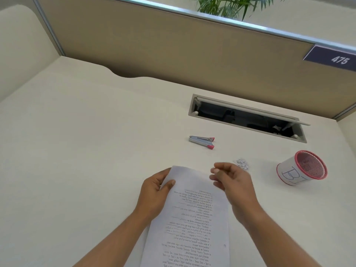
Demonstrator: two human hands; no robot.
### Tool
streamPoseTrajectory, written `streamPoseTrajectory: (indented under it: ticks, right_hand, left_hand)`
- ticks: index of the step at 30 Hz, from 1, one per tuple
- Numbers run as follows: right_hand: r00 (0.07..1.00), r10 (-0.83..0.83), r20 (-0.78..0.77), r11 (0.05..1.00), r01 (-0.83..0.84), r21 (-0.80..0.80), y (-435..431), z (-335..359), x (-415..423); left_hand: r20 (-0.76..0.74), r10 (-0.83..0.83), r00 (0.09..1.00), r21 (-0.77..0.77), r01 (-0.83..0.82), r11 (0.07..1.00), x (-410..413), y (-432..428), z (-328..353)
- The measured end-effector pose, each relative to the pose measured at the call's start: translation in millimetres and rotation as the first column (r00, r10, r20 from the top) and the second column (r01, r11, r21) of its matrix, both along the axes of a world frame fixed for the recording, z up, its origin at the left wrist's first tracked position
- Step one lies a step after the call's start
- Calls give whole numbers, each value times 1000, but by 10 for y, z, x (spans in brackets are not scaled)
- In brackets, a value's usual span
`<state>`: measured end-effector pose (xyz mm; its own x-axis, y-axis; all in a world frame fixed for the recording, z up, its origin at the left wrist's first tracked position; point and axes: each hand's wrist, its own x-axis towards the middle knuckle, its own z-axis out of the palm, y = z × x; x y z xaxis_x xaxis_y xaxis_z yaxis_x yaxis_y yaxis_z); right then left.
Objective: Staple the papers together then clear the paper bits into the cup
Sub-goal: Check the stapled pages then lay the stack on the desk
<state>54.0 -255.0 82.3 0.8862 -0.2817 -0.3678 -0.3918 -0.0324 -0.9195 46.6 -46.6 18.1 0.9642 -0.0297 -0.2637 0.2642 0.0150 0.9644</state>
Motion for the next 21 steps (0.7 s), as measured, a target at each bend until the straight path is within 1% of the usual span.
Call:
streamPoseTrajectory:
  ticks: [3, 6, 9, 11, 13, 14, 15, 17, 19, 21]
  right_hand:
    - [994, 43, -100, 996, -35, 79, 65, 132, -566]
    - [991, 18, -131, 982, 7, 187, 61, 282, -921]
    - [994, 22, -106, 957, 10, 290, 117, 504, -1106]
    - [996, 77, -49, 941, -56, 333, 169, 700, -1159]
    - [992, 129, 2, 928, -122, 352, 218, 876, -1189]
    - [988, 150, 25, 921, -149, 359, 240, 957, -1205]
    - [983, 175, 51, 912, -181, 368, 252, 1022, -1217]
    - [975, 203, 94, 904, -223, 364, 276, 1122, -1256]
    - [966, 224, 131, 909, -256, 329, 284, 1167, -1305]
    - [956, 245, 160, 914, -283, 291, 288, 1196, -1360]
  left_hand:
    - [62, -14, 998, 77, 9, 997, -165, -8, 173]
    - [220, 11, 975, 180, -51, 982, -347, -24, 438]
    - [383, -30, 923, 180, -43, 983, -529, -45, 697]
    - [551, -76, 831, 212, -51, 976, -638, -51, 861]
    - [706, -127, 696, 266, -96, 959, -720, -45, 976]
    - [759, -153, 632, 293, -122, 948, -757, -41, 1014]
    - [796, -175, 579, 311, -143, 940, -786, -36, 1043]
    - [837, -202, 508, 324, -164, 932, -859, -29, 1122]
    - [865, -212, 456, 322, -178, 930, -943, -25, 1207]
    - [879, -219, 423, 323, -190, 927, -1019, -25, 1289]
